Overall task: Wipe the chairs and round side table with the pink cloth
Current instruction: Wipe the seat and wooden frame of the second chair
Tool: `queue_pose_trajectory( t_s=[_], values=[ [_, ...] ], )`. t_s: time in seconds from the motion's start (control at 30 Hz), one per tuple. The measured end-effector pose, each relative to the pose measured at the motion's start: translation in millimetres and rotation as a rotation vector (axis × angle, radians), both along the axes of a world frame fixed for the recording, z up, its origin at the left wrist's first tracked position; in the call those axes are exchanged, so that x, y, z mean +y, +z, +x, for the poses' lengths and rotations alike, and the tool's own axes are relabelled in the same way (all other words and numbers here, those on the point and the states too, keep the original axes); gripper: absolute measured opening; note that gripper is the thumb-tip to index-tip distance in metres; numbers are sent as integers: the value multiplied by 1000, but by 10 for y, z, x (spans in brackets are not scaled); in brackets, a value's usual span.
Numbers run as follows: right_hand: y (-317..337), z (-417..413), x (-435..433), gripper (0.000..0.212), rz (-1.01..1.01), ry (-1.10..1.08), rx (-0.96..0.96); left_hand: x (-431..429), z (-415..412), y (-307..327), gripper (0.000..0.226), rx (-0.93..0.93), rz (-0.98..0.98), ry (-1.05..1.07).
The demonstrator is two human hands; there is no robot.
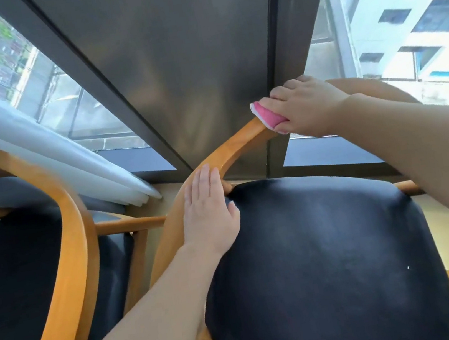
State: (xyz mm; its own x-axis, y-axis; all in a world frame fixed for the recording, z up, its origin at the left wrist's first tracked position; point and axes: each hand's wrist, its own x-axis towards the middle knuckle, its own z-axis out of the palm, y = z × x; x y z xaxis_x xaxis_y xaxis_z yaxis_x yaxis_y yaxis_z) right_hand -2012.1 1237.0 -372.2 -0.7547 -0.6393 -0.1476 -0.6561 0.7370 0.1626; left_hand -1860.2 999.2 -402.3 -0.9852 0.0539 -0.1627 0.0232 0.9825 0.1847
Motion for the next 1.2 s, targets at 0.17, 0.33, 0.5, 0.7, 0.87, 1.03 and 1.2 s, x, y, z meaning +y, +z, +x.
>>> queue_pose_trajectory(
  t_s=[0.17, 0.33, 0.5, 0.7, 0.87, 1.03, 1.2],
  values=[
    [21, 34, 284, 60, -60, -55, 27, 144, -425, -46, 62, 44, -40, -108],
    [-34, 49, 441, 58, -102, -90, 37, 319, -600, -175, 68, -6, -91, -141],
    [-42, 57, 541, 59, -144, -120, 21, 264, -639, -196, 75, -9, -104, -163],
    [-60, 111, 653, 61, -189, -183, 7, 275, -627, -181, 78, 1, -90, -151],
    [-41, 195, 798, 64, -269, -300, -27, 290, -626, -146, 80, -7, -96, -160],
    [-104, 377, 1034, 69, -353, -459, -39, 297, -624, -149, 84, -37, -119, -152],
    [-178, 468, 1176, 69, -392, -541, -37, 300, -636, -109, 86, -65, -111, -154]
  ],
)
